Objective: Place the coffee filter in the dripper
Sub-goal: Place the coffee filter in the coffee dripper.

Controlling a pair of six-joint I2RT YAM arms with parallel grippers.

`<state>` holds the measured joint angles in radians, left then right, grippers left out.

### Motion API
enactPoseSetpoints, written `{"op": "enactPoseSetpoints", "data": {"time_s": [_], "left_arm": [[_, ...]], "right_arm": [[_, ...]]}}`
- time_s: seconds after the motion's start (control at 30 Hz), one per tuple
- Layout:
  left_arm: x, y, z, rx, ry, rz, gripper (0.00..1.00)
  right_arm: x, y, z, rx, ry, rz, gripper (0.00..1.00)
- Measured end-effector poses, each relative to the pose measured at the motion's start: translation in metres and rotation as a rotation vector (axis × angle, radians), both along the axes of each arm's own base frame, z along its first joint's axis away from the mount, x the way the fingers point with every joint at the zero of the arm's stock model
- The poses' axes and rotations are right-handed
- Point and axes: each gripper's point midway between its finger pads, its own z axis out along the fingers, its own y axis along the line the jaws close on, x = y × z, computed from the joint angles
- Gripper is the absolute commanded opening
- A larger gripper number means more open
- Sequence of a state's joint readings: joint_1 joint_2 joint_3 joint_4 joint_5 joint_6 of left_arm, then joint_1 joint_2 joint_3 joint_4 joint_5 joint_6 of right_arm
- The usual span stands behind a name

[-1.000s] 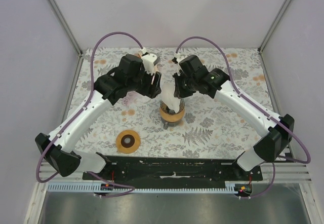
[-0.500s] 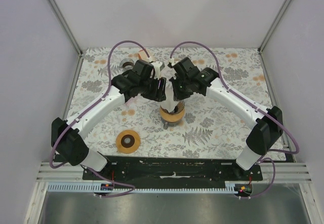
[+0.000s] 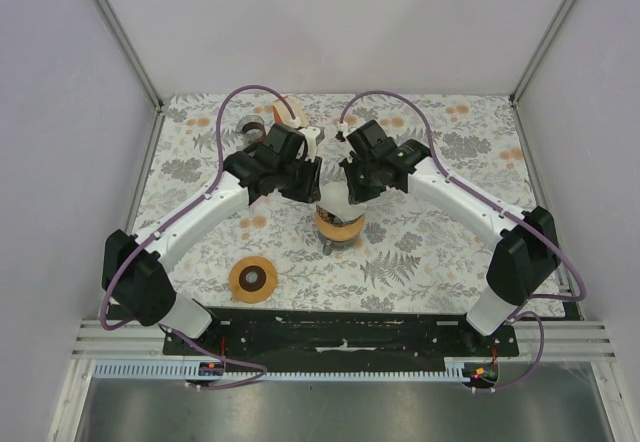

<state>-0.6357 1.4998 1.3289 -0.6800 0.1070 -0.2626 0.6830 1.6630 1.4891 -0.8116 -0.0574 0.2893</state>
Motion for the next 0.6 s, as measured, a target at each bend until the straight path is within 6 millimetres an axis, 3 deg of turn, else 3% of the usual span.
{"op": "enactPoseSetpoints", "data": {"time_s": [0.07,0.17,0.27,0.33,0.5,0.6], "left_arm": [[-0.001,0.001,-0.003,0.004,0.006,0.000,0.31],[-0.005,0.002,-0.010,0.008,0.022,-0.004,0.22],[-0.004,0.000,-0.009,0.001,0.019,-0.008,0.18],[-0.004,-0.001,-0.008,-0.004,0.020,-0.012,0.17],[-0.005,-0.002,-0.008,-0.010,0.022,-0.018,0.17],[-0.005,-0.002,-0.008,-0.010,0.023,-0.018,0.17]], "right_arm": [[-0.001,0.001,-0.003,0.002,0.003,0.007,0.05],[-0.001,0.003,-0.002,0.019,-0.011,0.019,0.24],[0.000,0.003,0.012,0.046,-0.055,0.029,0.43],[0.001,0.003,0.025,0.070,-0.097,0.037,0.48],[0.002,0.002,0.059,0.112,-0.198,0.072,0.48],[0.002,0.004,0.071,0.127,-0.240,0.092,0.28]]}}
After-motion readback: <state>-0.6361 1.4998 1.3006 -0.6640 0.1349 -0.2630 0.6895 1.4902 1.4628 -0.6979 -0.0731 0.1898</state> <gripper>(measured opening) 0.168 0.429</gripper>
